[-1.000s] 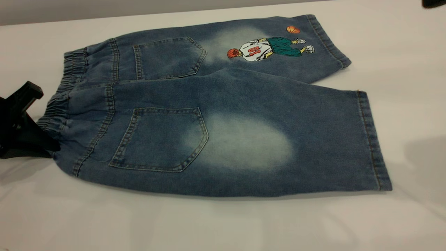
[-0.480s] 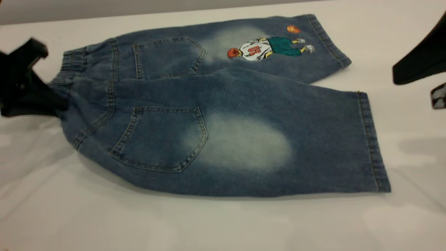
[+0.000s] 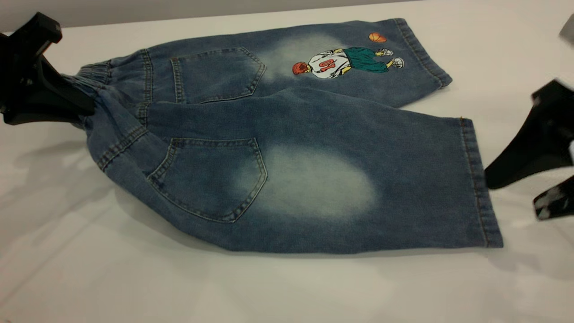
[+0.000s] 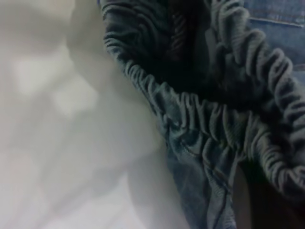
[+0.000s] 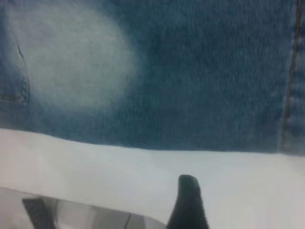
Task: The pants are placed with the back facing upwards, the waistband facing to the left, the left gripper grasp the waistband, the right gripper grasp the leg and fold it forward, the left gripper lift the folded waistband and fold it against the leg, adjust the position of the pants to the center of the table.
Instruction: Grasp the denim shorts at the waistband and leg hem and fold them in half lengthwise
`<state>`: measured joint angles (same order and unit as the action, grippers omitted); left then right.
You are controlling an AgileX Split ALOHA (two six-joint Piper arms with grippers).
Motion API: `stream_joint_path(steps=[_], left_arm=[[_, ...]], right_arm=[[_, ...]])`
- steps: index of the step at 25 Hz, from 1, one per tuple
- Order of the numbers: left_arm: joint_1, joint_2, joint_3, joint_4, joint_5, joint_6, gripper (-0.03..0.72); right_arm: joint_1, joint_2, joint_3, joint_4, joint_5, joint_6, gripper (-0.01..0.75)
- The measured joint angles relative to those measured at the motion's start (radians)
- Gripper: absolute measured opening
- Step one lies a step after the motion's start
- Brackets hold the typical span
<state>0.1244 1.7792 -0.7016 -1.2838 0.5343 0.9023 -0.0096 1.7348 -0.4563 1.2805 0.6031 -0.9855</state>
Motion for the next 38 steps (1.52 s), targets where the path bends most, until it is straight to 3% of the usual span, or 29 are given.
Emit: stream_joint_path(steps=[15, 22, 32, 38], left_arm=[[0.0, 0.0, 0.0, 0.0, 0.003, 0.003, 0.085], [0.0, 0.0, 0.0, 0.0, 0.004, 0.003, 0.085], [0.0, 0.0, 0.0, 0.0, 0.004, 0.003, 0.085], [0.0, 0.0, 0.0, 0.0, 0.004, 0.003, 0.085]], right_arm=[[0.001, 0.282, -0.001, 0.444, -0.017, -0.448, 0.479], [0.001, 0.284, -0.001, 0.455, -0.015, -0.47, 0.479], [0.001, 0.39, -0.053, 0.466, 0.152, -0.522, 0.473], [0.001, 0.393, -0.061, 0.466, 0.153, -0.566, 0.395]])
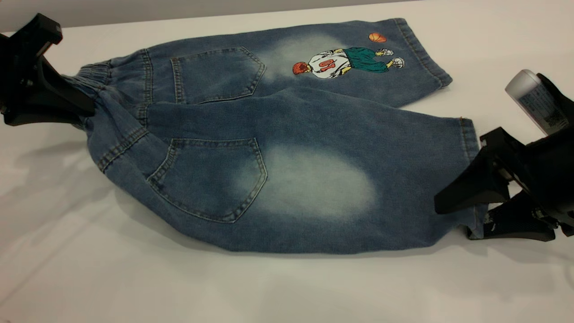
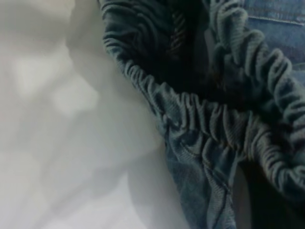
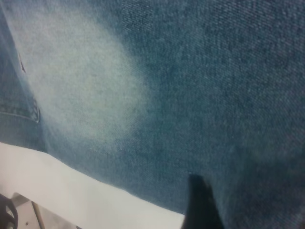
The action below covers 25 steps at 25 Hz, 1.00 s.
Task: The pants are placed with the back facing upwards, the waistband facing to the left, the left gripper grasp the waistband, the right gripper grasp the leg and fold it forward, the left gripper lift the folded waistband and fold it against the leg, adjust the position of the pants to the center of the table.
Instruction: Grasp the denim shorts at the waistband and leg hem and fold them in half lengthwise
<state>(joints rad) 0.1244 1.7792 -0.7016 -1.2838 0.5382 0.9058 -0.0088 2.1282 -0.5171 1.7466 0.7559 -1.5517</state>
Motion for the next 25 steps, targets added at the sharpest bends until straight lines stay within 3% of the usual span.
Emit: stream_joint_path(steps=[5, 12, 20, 25], left_arm=[[0.0, 0.0, 0.0, 0.0, -0.001, 0.001, 0.085], [0.0, 0.0, 0.0, 0.0, -0.006, 0.001, 0.085], [0.0, 0.0, 0.0, 0.008, 0.002, 0.002, 0.085], [0.003, -0.044, 0.041, 0.085, -0.015, -0.045, 0.085]], right_arm=[[0.0, 0.0, 0.001, -0.001, 0.007, -0.001, 0.271], [0.0, 0.0, 0.001, -0.001, 0.033, -0.019, 0.032], [0.0, -0.019, 0.001, -0.004, 0.076, -0.02, 0.024], [0.0, -0.086, 0.033, -0.002, 0.017, 0.002, 0.024]])
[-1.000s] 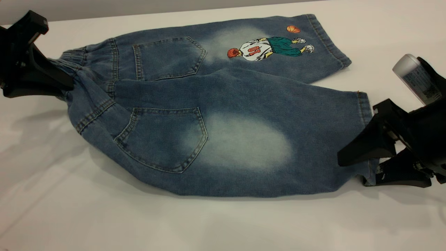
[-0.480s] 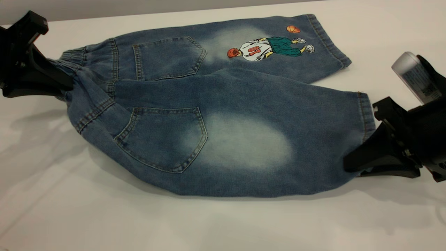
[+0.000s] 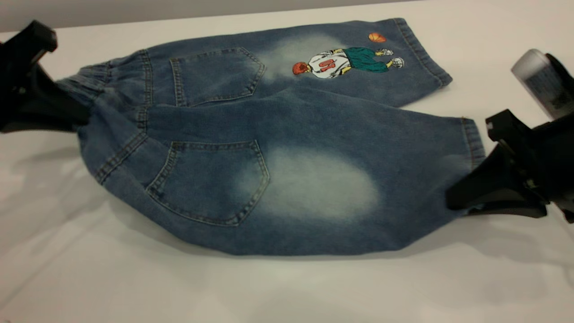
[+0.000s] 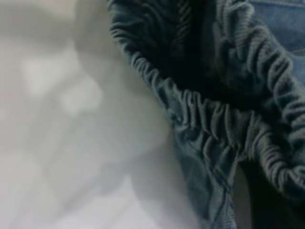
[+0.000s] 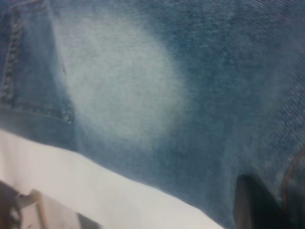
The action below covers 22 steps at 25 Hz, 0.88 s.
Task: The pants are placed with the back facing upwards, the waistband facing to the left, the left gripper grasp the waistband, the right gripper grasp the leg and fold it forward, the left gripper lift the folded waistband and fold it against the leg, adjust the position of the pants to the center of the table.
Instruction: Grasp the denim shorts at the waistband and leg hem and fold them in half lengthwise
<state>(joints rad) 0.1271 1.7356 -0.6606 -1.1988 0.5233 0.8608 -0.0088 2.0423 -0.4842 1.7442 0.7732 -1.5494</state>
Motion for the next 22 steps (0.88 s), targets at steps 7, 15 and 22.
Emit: stream_joint_path(steps=[7, 15, 22], left_arm=[[0.0, -0.126, 0.118, 0.159, -0.035, -0.162, 0.085], [0.0, -0.323, 0.211, 0.36, -0.013, -0.411, 0.085], [0.0, -0.528, 0.212, 0.446, 0.087, -0.594, 0.085]], right_arm=[[-0.001, -0.141, 0.11, -0.001, -0.117, 0.027, 0.024], [-0.001, -0.326, 0.247, -0.042, -0.117, 0.1, 0.024], [-0.001, -0.539, 0.208, -0.212, -0.069, 0.331, 0.024]])
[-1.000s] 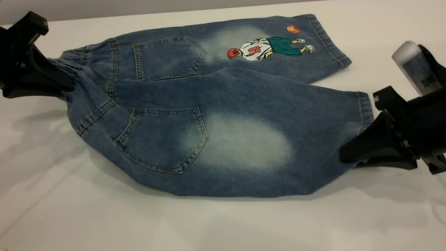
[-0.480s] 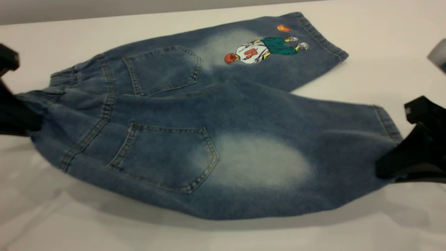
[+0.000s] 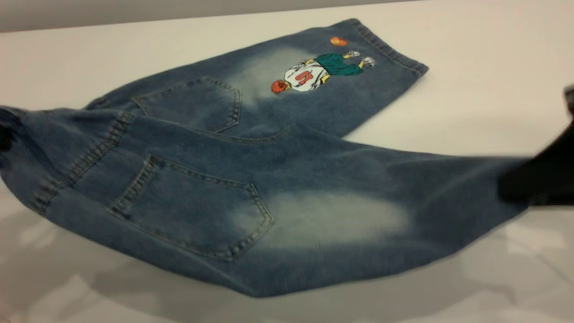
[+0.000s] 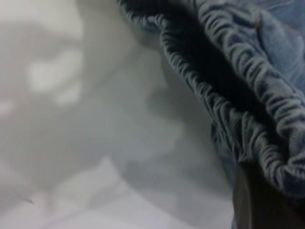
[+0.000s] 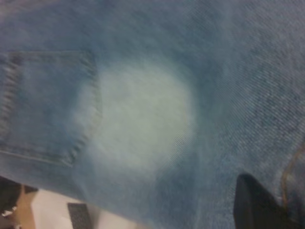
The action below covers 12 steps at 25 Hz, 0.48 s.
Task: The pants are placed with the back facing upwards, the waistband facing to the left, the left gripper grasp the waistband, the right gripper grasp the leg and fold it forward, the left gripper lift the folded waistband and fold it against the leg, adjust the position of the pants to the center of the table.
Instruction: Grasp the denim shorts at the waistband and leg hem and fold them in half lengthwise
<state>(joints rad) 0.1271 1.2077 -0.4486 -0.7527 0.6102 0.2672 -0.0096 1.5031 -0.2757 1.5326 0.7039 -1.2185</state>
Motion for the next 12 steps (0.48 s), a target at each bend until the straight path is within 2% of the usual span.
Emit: stream_joint_path(steps=[7, 12], left_arm=[[0.0, -0.116, -0.002, -0.006, -0.047, -0.114, 0.085], [0.0, -0.114, -0.002, -0.011, -0.108, -0.158, 0.085]], right_arm=[[0.0, -0.115, -0.173, -0.206, 0.004, 0.277, 0.024], [0.0, -0.069, -0.323, -0.271, 0.001, 0.373, 0.024]])
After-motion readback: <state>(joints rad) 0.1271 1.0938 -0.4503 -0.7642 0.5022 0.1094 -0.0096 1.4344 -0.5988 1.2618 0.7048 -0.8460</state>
